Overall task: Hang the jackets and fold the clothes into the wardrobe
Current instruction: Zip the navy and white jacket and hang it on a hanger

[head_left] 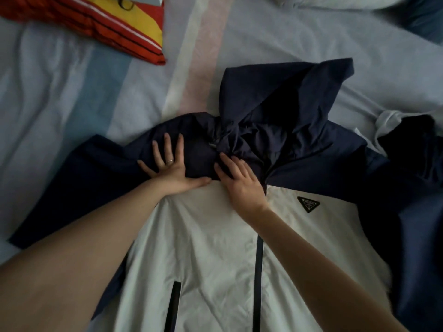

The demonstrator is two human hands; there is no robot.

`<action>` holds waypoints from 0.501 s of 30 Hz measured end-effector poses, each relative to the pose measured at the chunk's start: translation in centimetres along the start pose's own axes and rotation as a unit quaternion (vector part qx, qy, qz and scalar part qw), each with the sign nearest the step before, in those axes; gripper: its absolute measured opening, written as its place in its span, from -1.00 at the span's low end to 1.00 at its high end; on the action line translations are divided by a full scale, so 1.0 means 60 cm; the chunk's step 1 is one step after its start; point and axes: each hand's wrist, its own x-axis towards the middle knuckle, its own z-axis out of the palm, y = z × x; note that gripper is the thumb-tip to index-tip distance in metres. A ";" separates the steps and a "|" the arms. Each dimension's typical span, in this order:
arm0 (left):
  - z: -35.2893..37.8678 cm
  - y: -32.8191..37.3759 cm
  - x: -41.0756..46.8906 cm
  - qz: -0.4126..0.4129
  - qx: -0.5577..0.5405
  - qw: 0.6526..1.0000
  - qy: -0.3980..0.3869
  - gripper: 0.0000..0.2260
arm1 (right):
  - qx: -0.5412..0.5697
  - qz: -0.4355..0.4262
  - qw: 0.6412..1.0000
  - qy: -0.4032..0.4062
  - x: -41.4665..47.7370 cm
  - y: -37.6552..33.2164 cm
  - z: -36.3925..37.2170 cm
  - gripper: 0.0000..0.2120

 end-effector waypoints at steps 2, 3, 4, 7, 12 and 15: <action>0.002 0.001 0.004 0.008 -0.001 1.000 0.009 0.20 | -0.005 0.042 0.994 -0.100 -0.011 -0.013 -0.003 -0.45; 0.004 -0.002 0.004 0.012 -0.004 1.000 0.013 0.19 | -0.010 0.052 0.988 -0.142 -0.010 -0.022 -0.007 -0.43; 0.005 0.002 0.006 0.018 -0.006 1.000 0.015 0.19 | -0.012 0.062 0.979 -0.195 -0.010 -0.028 -0.009 -0.41; 0.000 0.000 -0.015 0.031 -0.035 0.998 0.039 0.13 | -0.013 0.096 0.951 -0.292 -0.002 -0.053 -0.027 -0.30; 0.005 -0.072 -0.134 0.115 -0.216 0.894 0.374 -0.52 | -0.020 0.165 0.935 -0.312 0.009 -0.067 -0.027 -0.25; 0.043 -0.172 -0.246 -0.055 -0.191 0.849 0.490 -0.49 | -0.033 0.184 0.942 -0.278 -0.011 -0.105 -0.020 -0.28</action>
